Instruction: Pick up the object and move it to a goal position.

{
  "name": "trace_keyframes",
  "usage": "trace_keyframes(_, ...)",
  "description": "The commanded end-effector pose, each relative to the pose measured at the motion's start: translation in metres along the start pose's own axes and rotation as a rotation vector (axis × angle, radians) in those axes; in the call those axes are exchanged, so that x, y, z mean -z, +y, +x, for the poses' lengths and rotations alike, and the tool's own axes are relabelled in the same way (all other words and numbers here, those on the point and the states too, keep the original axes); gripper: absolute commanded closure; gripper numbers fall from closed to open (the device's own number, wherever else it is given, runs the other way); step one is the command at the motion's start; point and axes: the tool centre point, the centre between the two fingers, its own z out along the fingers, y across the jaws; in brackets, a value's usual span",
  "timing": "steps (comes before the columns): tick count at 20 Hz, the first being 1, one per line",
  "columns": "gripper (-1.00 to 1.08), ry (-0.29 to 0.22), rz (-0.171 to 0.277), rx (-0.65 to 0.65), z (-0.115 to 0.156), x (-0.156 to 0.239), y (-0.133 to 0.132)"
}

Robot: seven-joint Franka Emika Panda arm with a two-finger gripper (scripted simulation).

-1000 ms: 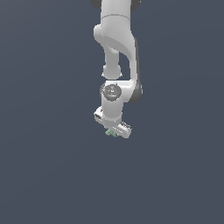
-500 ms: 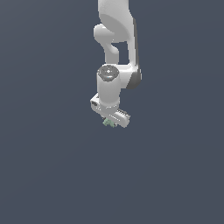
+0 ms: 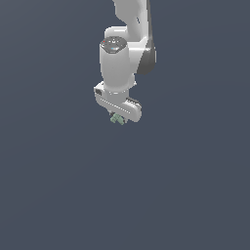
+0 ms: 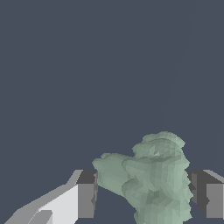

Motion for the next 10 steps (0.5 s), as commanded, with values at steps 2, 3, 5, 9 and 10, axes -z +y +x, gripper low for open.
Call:
trace_keyframes(2, 1.08, 0.000, 0.000, 0.000, -0.008, 0.032, 0.013)
trace_keyframes(3, 1.08, 0.000, 0.000, 0.000, -0.010, 0.041, 0.017)
trace_keyframes(5, 1.08, 0.000, 0.000, 0.000, -0.015, 0.060, 0.025)
trace_keyframes(9, 1.08, 0.000, -0.001, 0.000, -0.023, 0.097, 0.040)
trace_keyframes(10, 1.08, 0.000, -0.001, 0.000, -0.025, 0.105, 0.043)
